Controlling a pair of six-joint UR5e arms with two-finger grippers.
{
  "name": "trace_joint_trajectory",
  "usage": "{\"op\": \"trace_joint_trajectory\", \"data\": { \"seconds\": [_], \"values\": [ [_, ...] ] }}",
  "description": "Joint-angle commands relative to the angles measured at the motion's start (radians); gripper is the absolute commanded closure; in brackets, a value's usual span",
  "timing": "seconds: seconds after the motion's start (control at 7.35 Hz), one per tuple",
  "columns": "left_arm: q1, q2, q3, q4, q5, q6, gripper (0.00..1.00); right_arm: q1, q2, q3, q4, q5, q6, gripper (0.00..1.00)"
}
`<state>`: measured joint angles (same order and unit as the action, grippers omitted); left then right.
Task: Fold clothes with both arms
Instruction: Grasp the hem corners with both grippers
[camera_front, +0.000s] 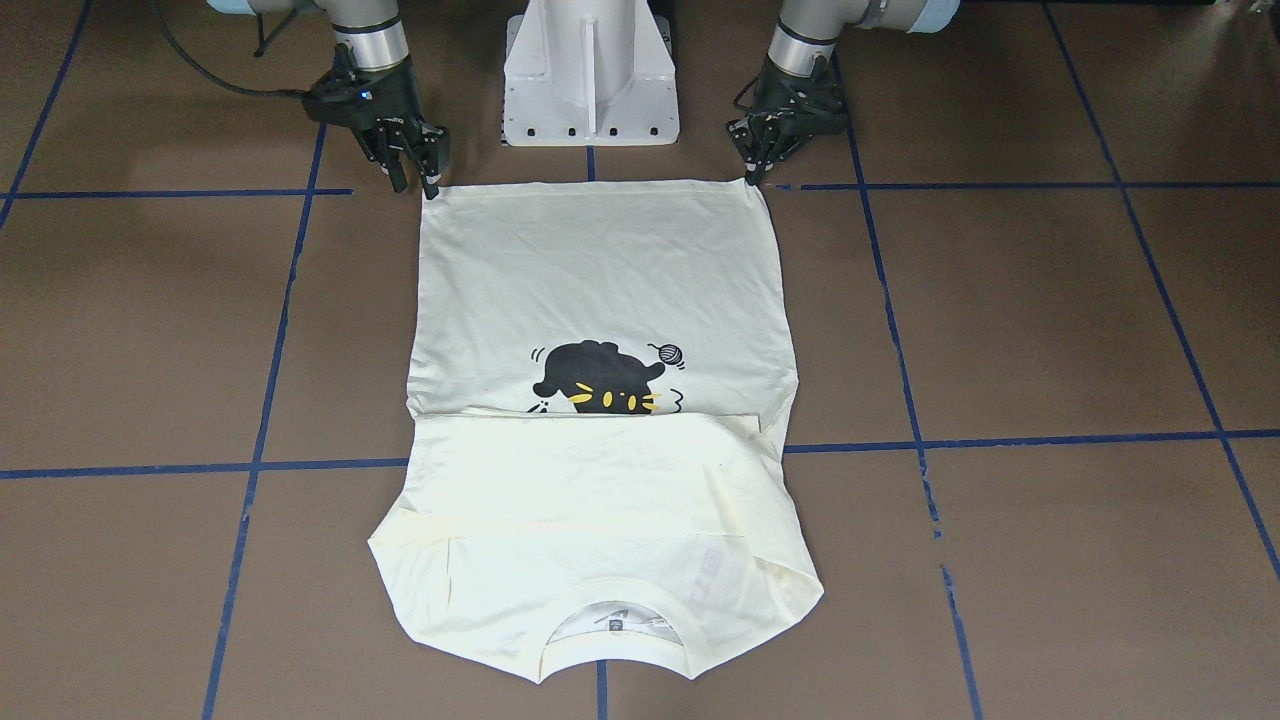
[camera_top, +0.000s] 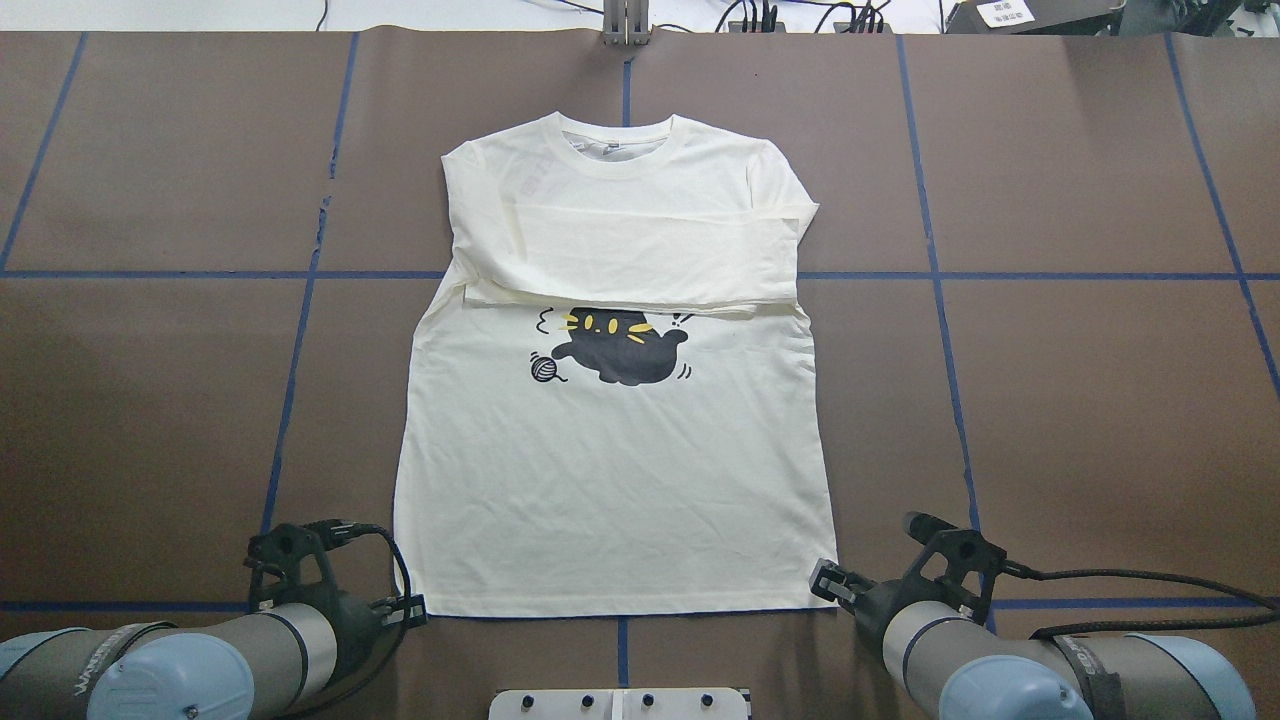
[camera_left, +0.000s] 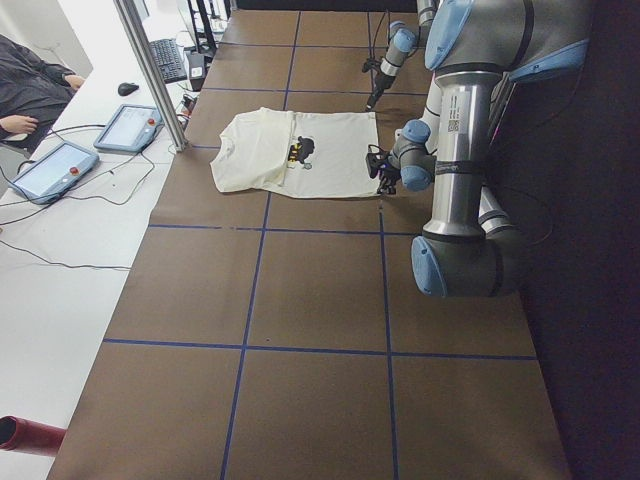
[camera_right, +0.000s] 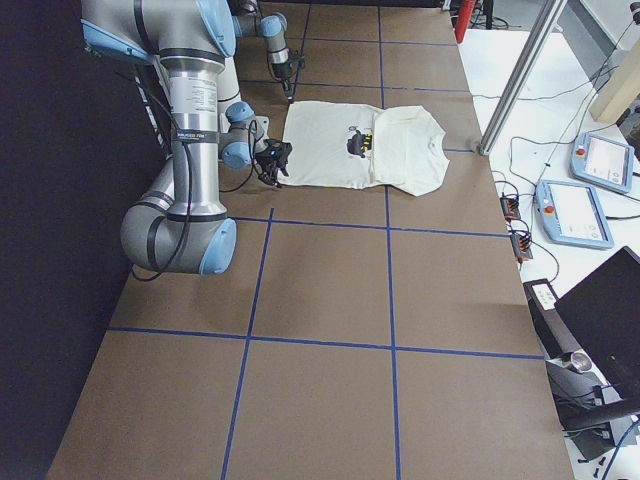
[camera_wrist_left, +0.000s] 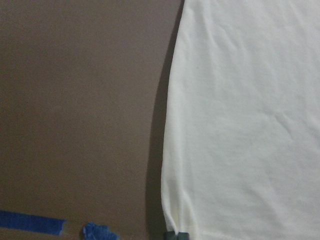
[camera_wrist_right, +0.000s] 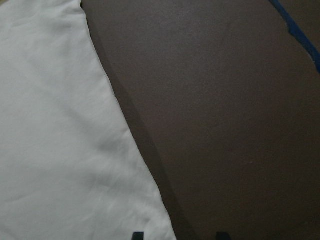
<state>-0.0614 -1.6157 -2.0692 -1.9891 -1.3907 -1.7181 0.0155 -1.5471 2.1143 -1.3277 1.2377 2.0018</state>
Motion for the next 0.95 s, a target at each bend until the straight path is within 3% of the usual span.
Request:
{"op": "trace_joint_trajectory", "data": {
  "seconds": [0.0,0.14,0.41,0.82],
  "values": [
    [0.0,-0.001,0.0,0.0,-0.001,-0.002,1.0,-0.009,0.001,-0.005,-0.001,-0.006,0.002,0.44],
    [0.0,-0.001,0.0,0.0,-0.001,-0.002,1.0,-0.014,0.001,-0.005,-0.001,-0.007,0.002,0.51],
    [-0.002,0.002,0.001,0.0,-0.001,-0.002,1.0,-0.031,0.002,-0.004,0.001,-0.023,0.002,0.52],
    [-0.002,0.0,0.0,0.0,0.001,-0.002,1.0,-0.039,0.018,-0.007,-0.001,-0.033,0.002,0.65]
  ]
}}
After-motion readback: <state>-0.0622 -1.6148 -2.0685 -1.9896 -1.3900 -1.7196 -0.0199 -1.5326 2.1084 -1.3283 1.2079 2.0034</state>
